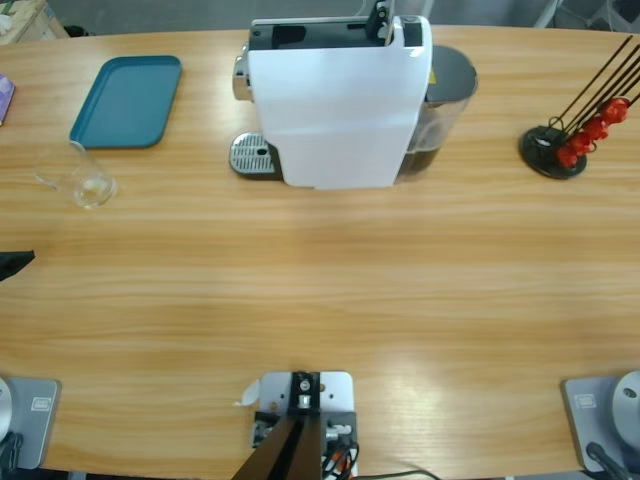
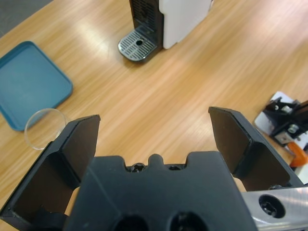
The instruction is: Pour coffee
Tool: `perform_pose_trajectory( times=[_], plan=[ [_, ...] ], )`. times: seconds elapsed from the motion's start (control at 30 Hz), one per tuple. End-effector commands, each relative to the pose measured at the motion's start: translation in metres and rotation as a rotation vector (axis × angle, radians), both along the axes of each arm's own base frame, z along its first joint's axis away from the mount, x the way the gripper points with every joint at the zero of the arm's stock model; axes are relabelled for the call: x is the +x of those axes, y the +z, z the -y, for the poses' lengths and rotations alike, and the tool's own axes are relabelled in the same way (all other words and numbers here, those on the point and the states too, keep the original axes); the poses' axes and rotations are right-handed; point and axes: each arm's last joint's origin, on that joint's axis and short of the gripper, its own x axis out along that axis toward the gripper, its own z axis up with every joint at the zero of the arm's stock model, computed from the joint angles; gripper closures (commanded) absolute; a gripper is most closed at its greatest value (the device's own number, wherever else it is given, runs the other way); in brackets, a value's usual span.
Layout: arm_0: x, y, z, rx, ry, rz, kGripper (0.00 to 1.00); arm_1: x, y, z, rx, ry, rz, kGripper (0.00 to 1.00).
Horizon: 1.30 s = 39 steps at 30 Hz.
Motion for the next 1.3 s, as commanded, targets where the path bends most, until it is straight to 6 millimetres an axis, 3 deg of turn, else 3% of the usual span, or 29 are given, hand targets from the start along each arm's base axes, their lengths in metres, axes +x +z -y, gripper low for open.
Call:
perform_pose_trajectory(
  times=[0.03, 0.2, 0.57, 0.7, 1.1, 1.3],
  plan=[
    [-0.008, -0.008, -0.005, -0.015, -0.018, -0.012, 0.023, 0.023, -0.020, 0.007, 0.011, -0.178, -0.012, 1.000],
    [-0.009, -0.009, -0.006, -0.019, -0.017, -0.008, 0.023, 0.037, -0.033, 0.011, 0.036, -0.204, -0.035, 1.000],
    [-0.008, -0.009, -0.005, -0.014, -0.016, -0.012, 0.023, 0.084, -0.055, -0.039, 0.117, -0.074, -0.092, 1.000],
    [-0.007, -0.009, -0.005, -0.015, -0.016, -0.011, 0.023, 0.090, -0.062, -0.050, 0.117, -0.011, -0.124, 1.000],
    [-0.009, -0.009, -0.006, -0.021, -0.016, -0.004, 0.023, 0.097, -0.110, -0.087, 0.049, 0.086, -0.247, 1.000],
    [-0.009, -0.009, -0.006, -0.019, -0.015, -0.006, 0.023, 0.094, -0.112, -0.113, 0.051, 0.146, -0.245, 1.000]
  ],
)
